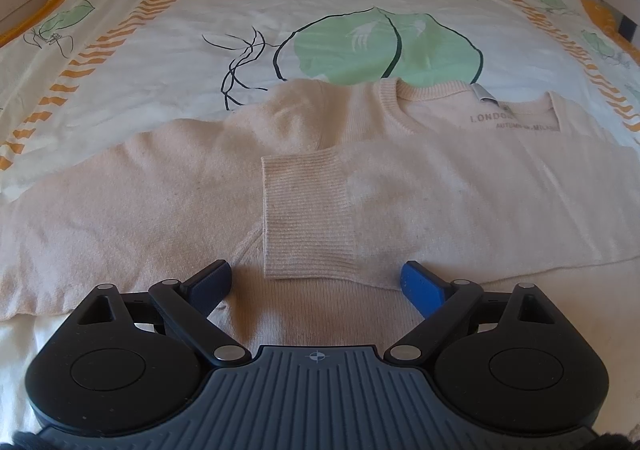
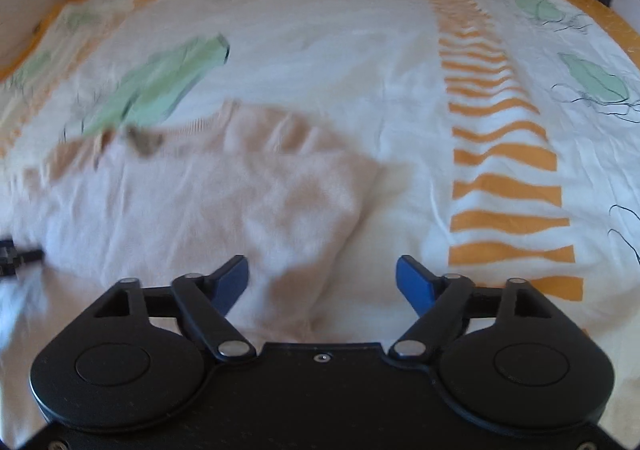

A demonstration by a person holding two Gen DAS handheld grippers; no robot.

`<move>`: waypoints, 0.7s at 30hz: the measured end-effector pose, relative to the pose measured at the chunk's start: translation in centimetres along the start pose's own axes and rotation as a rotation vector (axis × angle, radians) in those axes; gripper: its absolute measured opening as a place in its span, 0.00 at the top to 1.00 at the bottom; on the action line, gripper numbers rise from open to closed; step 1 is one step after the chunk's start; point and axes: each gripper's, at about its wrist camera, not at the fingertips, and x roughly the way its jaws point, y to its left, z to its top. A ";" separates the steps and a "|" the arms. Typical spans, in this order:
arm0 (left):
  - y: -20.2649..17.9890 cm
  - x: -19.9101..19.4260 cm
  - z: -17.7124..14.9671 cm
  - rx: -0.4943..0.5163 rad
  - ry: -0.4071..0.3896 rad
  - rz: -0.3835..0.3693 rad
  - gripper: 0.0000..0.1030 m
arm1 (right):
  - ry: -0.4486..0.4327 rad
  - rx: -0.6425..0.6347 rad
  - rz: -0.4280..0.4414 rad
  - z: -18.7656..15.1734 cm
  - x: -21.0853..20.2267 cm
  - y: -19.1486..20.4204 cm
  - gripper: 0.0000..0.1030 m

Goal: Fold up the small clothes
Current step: 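Withdraw the open right tool from the folded sleeve, then move the left tool toward the cuff of the other sleeve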

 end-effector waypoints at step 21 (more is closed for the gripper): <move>0.4 -0.2 0.2 -0.001 0.028 -0.048 0.08 | -0.056 0.085 -0.083 -2.6 -3.3 -2.2 0.03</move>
